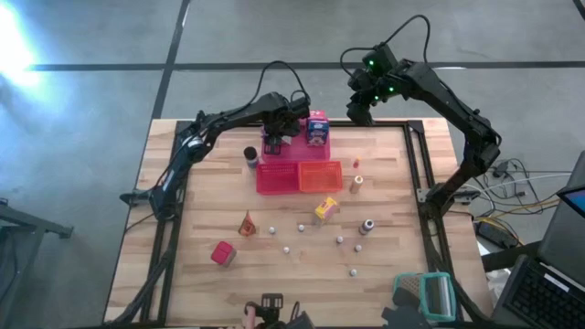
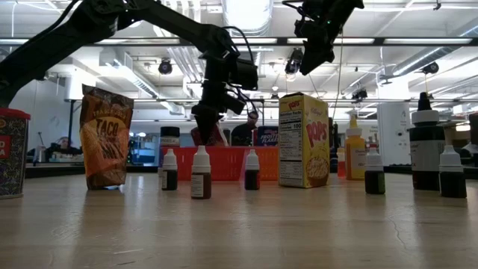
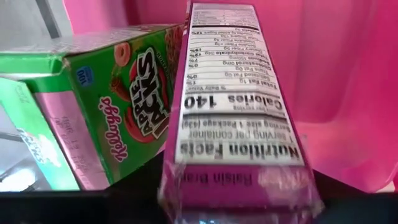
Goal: Pick & Place Kitchen Items
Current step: Put the violet cereal box into the pink bin
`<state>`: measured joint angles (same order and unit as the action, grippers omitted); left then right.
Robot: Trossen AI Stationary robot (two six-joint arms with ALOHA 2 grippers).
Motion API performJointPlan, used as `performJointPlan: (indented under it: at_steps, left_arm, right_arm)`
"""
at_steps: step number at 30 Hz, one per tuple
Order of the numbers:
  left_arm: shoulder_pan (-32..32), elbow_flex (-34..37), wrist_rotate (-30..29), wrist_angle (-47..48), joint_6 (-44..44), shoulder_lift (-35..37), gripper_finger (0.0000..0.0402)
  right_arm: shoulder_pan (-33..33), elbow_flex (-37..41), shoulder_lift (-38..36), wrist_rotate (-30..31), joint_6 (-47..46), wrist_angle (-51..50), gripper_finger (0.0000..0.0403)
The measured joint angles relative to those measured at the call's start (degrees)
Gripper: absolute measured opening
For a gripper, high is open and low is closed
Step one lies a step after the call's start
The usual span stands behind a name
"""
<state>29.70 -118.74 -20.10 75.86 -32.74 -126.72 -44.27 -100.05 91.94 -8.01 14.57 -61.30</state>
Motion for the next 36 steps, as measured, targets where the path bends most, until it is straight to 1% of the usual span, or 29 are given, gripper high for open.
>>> performJointPlan:
  at_steps: [3,8,18,23,36]
  left_arm:
    - [-0.1,0.0,0.0,0.0,-0.9,0.1,0.0207]
    - [-0.1,0.0,0.0,0.1,-1.5,0.2,0.0207]
    - [-0.1,-5.1,-0.7,2.3,-1.9,0.3,0.0207]
    - [0.0,-5.7,-0.9,2.6,-1.9,0.3,0.0207]
    - [0.0,-2.0,-0.6,2.2,-1.3,0.3,0.0207]
  right_arm:
    - [0.0,0.0,0.0,0.0,0.0,0.0,0.0153]
    - [0.0,0.0,0.0,0.0,0.0,-0.2,0.0165]
    - [0.0,0.0,0.0,0.0,-0.6,-0.9,0.0176]
    - [0.0,0.0,0.0,0.0,-0.7,-1.2,0.0165]
    - [0.0,0.0,0.0,0.0,-0.7,-1.7,0.0131]
